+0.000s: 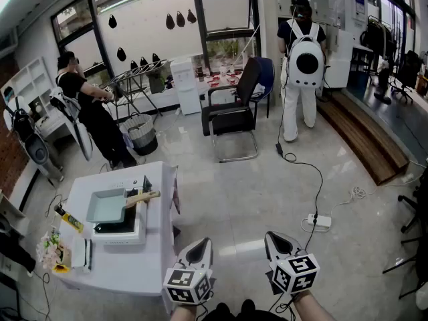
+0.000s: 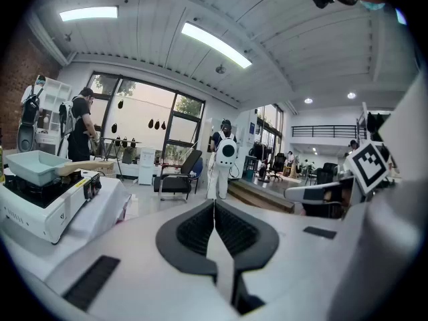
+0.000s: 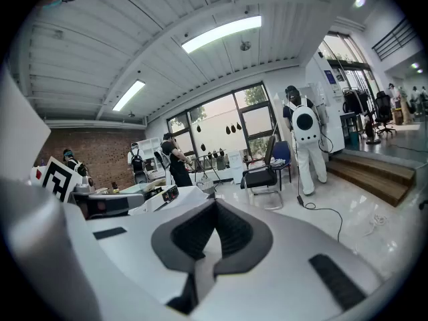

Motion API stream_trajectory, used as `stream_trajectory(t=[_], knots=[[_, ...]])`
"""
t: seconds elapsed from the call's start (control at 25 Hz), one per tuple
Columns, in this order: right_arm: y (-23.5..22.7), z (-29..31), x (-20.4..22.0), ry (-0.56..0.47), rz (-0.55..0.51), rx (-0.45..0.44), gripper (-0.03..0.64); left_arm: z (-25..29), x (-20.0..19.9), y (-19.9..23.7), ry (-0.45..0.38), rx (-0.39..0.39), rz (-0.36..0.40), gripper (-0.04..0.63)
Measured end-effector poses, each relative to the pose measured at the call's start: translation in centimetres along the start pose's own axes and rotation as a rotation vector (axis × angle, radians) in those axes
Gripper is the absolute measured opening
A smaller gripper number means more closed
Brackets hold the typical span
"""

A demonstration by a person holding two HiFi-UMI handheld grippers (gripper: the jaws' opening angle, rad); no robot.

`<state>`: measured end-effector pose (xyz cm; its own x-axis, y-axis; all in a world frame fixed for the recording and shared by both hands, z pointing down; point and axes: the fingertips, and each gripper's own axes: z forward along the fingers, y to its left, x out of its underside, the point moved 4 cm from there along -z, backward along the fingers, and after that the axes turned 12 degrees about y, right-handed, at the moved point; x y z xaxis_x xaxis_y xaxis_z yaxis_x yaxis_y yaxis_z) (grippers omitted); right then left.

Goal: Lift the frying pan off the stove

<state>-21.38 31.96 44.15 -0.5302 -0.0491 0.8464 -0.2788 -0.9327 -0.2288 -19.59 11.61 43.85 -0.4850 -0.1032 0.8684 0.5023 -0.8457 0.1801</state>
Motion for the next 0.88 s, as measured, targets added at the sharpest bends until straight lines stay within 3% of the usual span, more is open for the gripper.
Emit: stream_trajectory(t=[0.56,0.88], knots=[[-2.5,-1.4,0.7,-0.004,0.011,0.053,0.005,0.7,0.0,-1.7,0.001,0.013,-0.018,0.020],[-3.2,-1.2,2.0,0.040,0.026,0.014,0.119,1.4,1.2,-1.0,0.025,-0.031,-0.048,0.129]])
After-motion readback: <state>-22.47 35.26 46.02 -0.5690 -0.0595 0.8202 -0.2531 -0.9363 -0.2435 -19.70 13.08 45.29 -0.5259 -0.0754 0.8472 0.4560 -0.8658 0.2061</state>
